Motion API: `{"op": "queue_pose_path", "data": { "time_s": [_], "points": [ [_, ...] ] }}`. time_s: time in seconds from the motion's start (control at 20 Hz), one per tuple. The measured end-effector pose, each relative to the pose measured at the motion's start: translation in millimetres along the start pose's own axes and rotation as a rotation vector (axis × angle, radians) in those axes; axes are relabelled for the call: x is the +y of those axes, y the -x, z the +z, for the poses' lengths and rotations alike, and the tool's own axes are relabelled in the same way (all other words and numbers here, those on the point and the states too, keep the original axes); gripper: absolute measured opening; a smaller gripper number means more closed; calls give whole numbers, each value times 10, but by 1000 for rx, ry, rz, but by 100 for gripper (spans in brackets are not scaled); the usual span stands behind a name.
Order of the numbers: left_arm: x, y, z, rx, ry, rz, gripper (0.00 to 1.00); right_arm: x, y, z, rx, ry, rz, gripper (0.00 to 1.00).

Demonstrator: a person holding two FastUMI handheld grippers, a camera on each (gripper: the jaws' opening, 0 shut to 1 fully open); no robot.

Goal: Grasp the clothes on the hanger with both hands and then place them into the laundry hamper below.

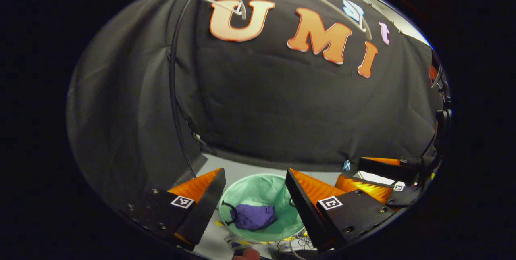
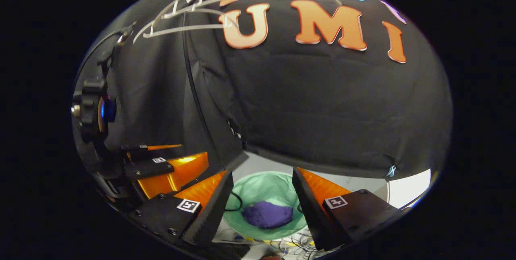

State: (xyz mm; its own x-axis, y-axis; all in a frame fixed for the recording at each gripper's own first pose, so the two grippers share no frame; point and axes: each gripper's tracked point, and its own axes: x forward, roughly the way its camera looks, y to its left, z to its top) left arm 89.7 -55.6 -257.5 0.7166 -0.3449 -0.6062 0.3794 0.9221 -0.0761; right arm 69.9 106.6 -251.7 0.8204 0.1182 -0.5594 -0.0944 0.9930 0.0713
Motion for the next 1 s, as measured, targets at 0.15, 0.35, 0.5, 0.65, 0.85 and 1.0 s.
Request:
{"op": "queue_pose_path", "data": {
  "time_s": [0.15, 0.35, 0.5, 0.65, 0.85, 1.0],
  "points": [
    [-109, 279, 375, -107, 76, 26, 96, 8, 365, 435, -95, 50, 17, 97],
    [-109, 729, 764, -269, 91, 95, 96, -77, 851, 657, -193, 88, 42, 96],
    [-213, 1102, 997, -365, 68, 130, 96, -233, 1418, 807, -240, 94, 44, 96],
    [-385, 1332, 1116, -425, 62, 142, 92, -448, 1826, 929, -300, 95, 33, 87],
    [-750, 1541, 1143, -469, 48, 129, 92, -620, 2268, 1121, -363, 75, 24, 87],
    [-946, 1726, 1176, -504, 38, 117, 95, -741, 2582, 1232, -413, 68, 11, 95]
  ]
}}
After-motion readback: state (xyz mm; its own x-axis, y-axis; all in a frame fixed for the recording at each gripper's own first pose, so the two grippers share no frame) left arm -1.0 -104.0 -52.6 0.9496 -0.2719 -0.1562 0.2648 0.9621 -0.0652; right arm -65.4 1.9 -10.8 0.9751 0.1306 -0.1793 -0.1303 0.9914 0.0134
